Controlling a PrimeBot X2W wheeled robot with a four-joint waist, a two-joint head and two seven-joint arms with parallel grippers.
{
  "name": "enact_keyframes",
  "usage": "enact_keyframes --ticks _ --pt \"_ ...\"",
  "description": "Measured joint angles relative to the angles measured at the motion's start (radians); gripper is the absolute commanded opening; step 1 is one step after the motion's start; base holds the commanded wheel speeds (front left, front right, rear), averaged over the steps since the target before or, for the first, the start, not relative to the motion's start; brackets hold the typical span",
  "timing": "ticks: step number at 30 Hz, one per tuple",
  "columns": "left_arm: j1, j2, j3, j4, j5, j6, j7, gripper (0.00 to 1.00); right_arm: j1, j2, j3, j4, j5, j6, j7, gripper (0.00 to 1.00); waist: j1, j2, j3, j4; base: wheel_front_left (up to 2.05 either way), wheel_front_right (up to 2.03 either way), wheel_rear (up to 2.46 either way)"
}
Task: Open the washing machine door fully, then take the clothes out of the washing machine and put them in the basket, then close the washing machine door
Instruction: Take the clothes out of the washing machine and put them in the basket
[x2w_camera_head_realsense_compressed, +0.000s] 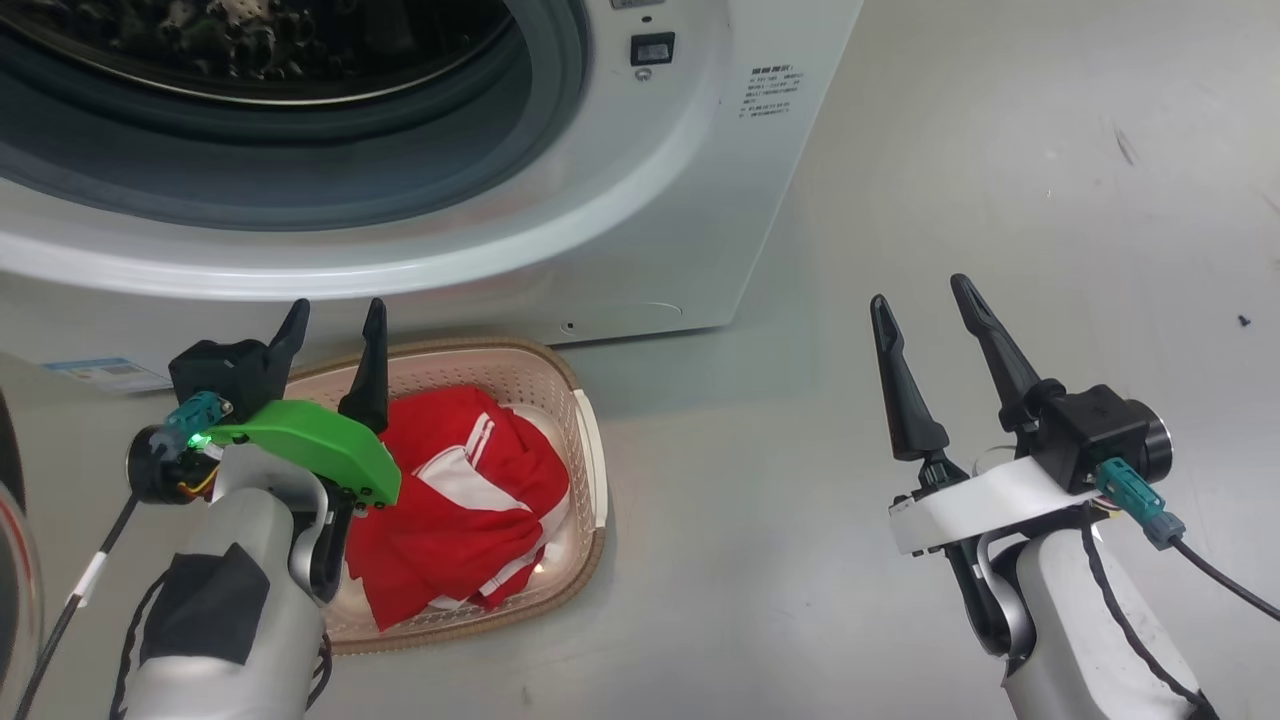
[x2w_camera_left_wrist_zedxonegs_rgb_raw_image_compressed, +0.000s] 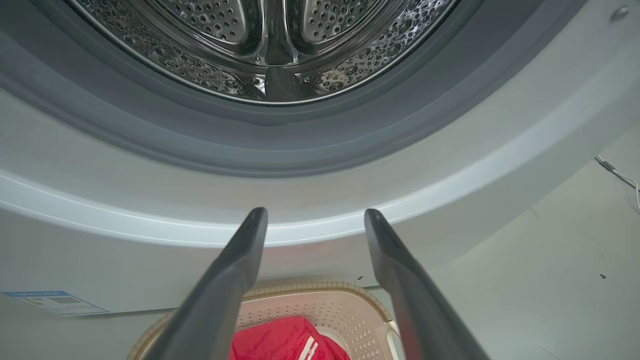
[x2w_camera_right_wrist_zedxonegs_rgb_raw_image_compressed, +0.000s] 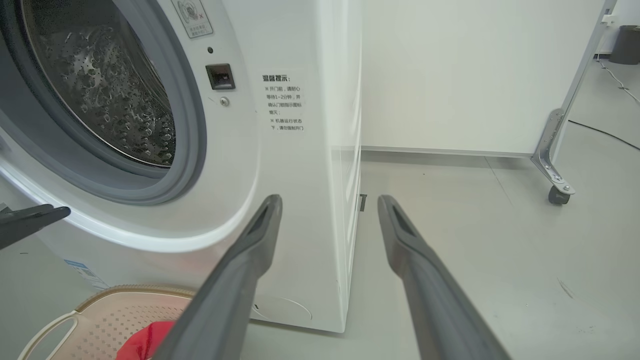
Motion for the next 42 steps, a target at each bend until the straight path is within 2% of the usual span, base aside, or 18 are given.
enact_keyframes --ticks 11,18,36,42 --pt "0.045 0.008 0.052 -0.257 0.042 0.003 0.0 1.0 0.053 0.001 -0.023 0.004 -0.004 0.001 0.0 1.0 0.0 0.0 -0.117 0.048 0.0 0.0 0.0" --pt "0.165 0.027 0.058 -0.338 0.061 0.021 0.0 1.0 0.082 0.003 -0.044 0.006 -0.004 0.001 0.0 1.0 0.0 0.0 -0.177 0.068 0.0 0.0 0.0" --pt "0.468 0.035 0.039 -0.508 0.118 0.091 0.0 1.0 0.193 0.008 -0.08 0.007 -0.004 0.001 0.0 1.0 0.0 0.0 -0.292 0.085 0.0 0.0 0.0" --pt "0.536 0.036 0.022 -0.557 0.123 0.1 0.0 1.0 0.226 0.009 -0.082 0.007 -0.004 0.001 0.0 1.0 0.0 0.0 -0.32 0.089 0.0 0.0 0.0"
